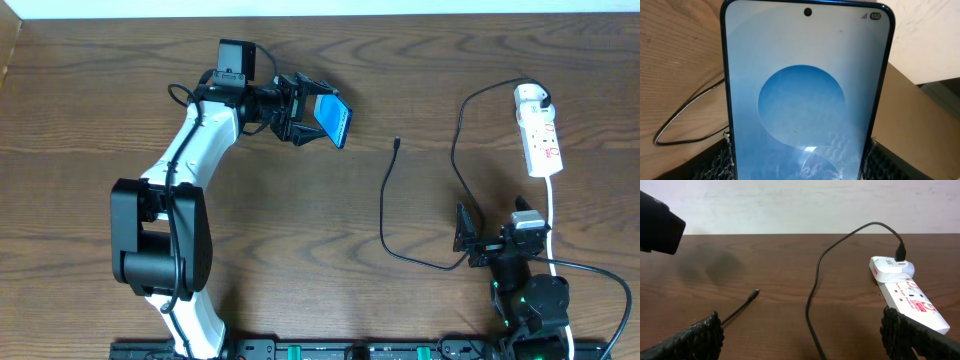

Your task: Plug charger to phone and switch on socket

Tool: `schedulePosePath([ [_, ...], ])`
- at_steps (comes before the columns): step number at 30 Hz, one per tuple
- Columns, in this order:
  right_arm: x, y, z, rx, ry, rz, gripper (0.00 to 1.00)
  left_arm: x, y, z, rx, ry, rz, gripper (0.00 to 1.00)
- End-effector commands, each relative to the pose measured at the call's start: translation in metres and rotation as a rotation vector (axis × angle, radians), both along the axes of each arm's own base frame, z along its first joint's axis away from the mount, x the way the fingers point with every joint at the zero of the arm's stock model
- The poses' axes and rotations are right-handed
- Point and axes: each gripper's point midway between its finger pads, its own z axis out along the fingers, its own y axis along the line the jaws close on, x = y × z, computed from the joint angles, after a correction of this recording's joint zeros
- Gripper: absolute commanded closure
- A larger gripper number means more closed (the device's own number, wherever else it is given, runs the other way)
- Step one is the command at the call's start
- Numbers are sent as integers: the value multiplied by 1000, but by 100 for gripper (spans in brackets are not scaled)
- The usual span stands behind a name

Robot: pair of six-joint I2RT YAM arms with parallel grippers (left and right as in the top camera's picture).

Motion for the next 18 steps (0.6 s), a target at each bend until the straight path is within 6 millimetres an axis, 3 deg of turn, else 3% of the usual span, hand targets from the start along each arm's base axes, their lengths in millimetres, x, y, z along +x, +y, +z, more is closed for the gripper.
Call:
schedulePosePath([
  [1,0,0,0,8,-2,-3,1,2,-2,23,-40,-47,-18,45],
  [18,0,4,1,11,-3,19,1,2,-2,23,-40,-47,-18,45],
])
